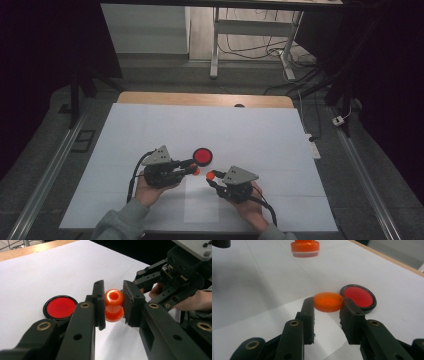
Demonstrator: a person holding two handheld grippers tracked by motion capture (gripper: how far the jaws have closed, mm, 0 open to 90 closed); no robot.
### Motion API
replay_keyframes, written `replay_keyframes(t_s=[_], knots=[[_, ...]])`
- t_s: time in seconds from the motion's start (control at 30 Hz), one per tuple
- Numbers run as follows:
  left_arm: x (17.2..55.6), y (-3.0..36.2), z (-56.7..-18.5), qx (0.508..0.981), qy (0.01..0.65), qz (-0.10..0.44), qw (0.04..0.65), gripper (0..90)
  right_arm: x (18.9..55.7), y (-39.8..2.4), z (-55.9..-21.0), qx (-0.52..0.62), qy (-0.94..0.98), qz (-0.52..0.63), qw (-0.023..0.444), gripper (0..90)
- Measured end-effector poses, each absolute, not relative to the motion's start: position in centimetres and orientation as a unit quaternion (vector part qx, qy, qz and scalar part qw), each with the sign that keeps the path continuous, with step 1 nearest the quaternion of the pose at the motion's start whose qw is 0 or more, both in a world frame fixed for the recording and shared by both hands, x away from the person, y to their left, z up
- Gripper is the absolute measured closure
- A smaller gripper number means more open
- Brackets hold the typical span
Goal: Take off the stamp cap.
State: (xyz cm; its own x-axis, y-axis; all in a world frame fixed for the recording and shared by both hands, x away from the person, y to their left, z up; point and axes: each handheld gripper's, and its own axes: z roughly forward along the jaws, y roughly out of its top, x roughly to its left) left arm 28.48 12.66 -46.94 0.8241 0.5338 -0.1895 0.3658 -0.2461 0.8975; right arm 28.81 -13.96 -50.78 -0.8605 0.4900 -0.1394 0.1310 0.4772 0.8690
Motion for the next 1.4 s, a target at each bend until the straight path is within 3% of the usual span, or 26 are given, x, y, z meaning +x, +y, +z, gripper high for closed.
replay_keyframes(t_s=[1.4], knots=[[28.8, 13.3, -47.0, 0.796, 0.298, 0.086, 0.519, 73.0, 28.9, -25.2, -50.1, 0.297, 0.793, 0.475, 0.238, 64.7]])
